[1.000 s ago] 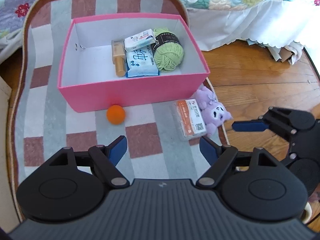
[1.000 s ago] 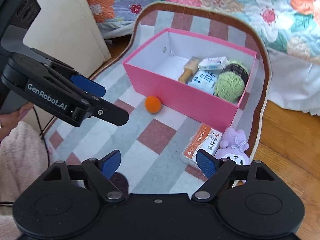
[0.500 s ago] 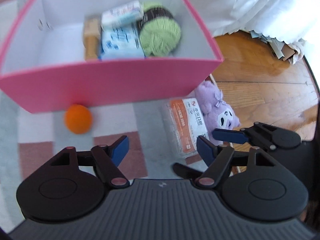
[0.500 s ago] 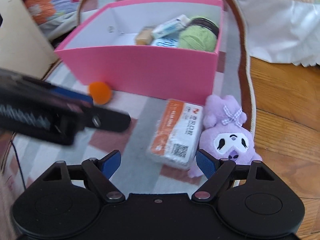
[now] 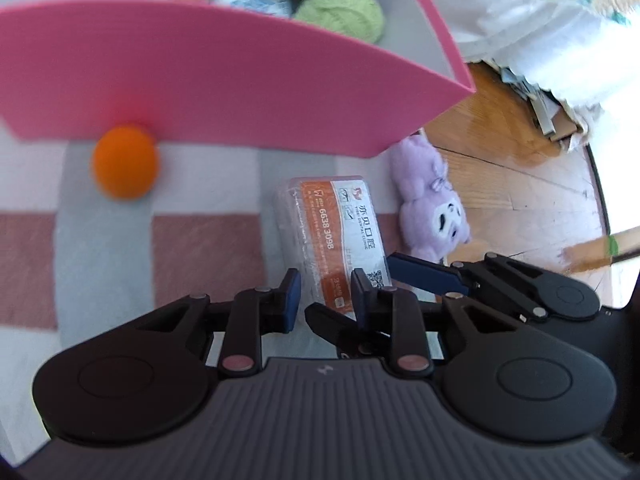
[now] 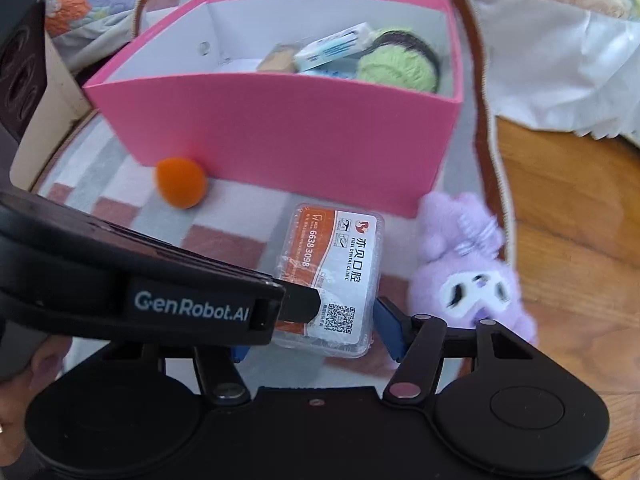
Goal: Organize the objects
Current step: 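Close the left gripper on the clear orange-labelled box, then carry the orange-labelled box into the pink box and lower it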
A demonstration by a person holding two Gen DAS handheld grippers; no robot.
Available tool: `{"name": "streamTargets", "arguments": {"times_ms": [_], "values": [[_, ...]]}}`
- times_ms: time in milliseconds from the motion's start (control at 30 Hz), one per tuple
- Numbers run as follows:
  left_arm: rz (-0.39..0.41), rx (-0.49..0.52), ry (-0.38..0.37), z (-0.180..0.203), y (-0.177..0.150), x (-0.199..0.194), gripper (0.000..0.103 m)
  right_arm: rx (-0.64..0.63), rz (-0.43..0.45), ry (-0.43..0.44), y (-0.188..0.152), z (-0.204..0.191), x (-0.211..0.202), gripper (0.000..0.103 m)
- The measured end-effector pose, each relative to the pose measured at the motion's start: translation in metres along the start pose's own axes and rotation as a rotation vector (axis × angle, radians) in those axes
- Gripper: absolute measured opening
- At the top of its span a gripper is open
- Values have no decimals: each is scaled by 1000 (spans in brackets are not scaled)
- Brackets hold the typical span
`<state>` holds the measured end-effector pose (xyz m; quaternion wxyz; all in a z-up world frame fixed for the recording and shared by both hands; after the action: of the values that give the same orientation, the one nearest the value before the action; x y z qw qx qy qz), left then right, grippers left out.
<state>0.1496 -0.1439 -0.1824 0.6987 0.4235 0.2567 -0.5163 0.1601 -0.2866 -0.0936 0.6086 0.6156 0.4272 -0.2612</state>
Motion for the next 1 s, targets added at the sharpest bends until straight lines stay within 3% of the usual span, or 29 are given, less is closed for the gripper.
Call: {"name": "streamTargets", "arguments": {"times_ms": [100, 167, 367, 533, 833, 1000], "values": [[0, -54, -14, -13, 1, 0, 37, 6, 7, 12, -4, -6, 0, 69], [14, -60, -13, -18, 2, 3, 45, 35, -42, 14, -10, -3, 7, 68], [-5, -73, -62, -14, 4, 9, 39, 84, -62, 39, -15, 0, 11, 67], [23, 2, -7, 7, 2, -6, 41, 87, -54, 46, -13, -7, 0, 67], [82, 52, 25, 24, 1, -67, 41, 42, -9, 54, -3, -29, -39, 67], [157, 80, 31, 30, 0, -115, 41, -25, 36, 72, 14, -45, -69, 65]]}}
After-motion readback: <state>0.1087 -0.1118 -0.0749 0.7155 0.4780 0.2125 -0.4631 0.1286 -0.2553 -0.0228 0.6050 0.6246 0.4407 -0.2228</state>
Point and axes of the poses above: each gripper's, at about its wrist camera, not at the fingertips, and x roughly the way its jaws point, z to its right, y to its top, the point moved 3 cm from there along x, roughly the way its jaws point, and after that the axes turned 5 degrees about z, right-handed, at the moved point
